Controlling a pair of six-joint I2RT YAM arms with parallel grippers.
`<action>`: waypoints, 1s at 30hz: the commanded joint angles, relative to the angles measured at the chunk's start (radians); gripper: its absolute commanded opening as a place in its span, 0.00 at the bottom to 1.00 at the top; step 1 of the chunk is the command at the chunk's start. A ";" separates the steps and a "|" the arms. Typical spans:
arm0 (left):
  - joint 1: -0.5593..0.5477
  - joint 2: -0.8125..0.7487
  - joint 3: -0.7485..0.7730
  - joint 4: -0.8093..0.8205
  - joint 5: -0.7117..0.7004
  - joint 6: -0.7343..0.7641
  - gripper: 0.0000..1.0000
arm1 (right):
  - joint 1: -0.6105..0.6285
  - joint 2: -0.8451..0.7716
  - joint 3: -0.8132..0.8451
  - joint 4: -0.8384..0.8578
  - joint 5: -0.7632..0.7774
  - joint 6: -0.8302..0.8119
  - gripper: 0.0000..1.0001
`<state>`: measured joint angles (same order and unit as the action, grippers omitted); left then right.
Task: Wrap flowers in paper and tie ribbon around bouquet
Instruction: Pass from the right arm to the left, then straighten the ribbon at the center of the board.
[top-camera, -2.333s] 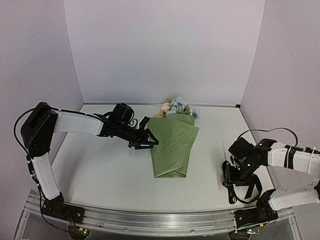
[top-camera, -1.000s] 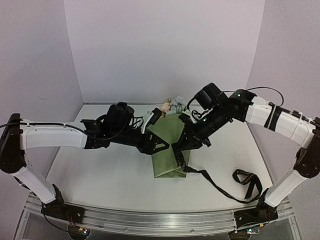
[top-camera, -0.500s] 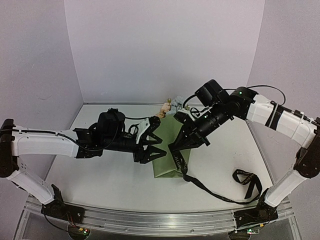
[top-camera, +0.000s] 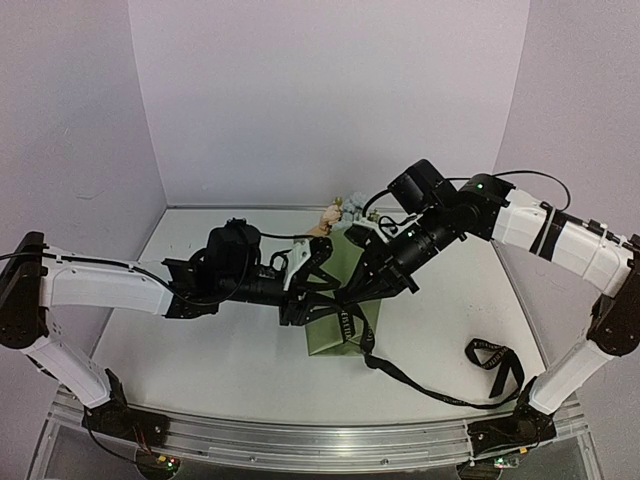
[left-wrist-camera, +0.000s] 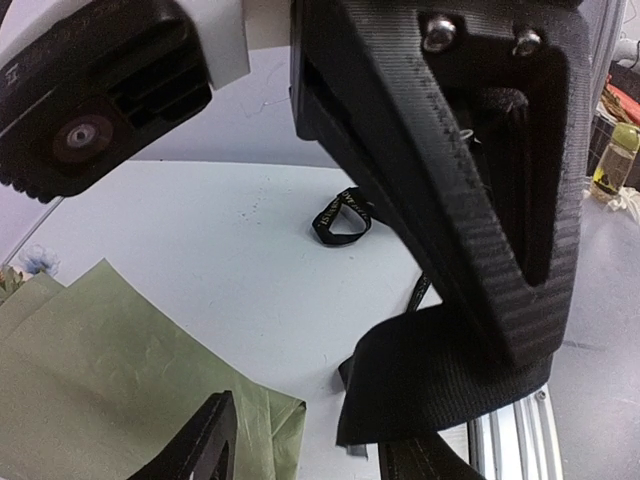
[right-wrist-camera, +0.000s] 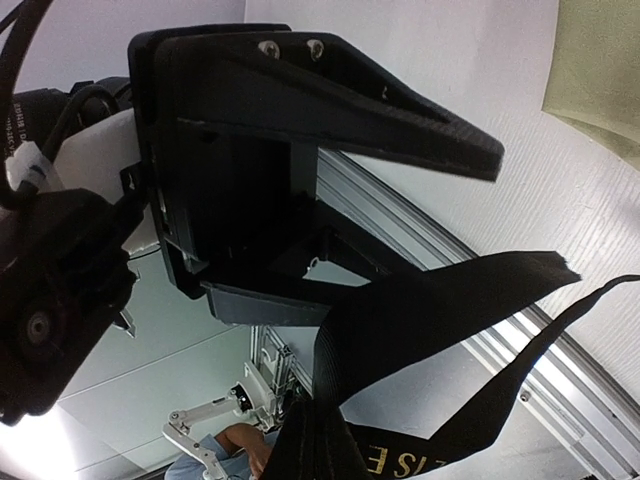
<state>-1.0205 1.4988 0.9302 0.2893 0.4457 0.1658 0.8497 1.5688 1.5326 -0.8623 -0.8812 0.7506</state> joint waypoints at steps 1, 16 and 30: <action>-0.007 0.016 0.016 0.155 0.058 -0.111 0.48 | 0.005 0.000 0.004 0.002 0.012 -0.027 0.00; -0.010 -0.110 -0.163 0.195 -0.448 -0.414 0.00 | 0.003 -0.074 -0.125 -0.023 0.247 -0.063 0.42; 0.054 -0.436 -0.200 -0.897 -1.444 -1.172 0.00 | -0.298 -0.434 -0.692 -0.140 0.806 0.040 0.65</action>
<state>-1.0157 1.1088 0.7248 -0.1605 -0.7100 -0.6490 0.6126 1.2191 0.9466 -0.9113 -0.3172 0.7544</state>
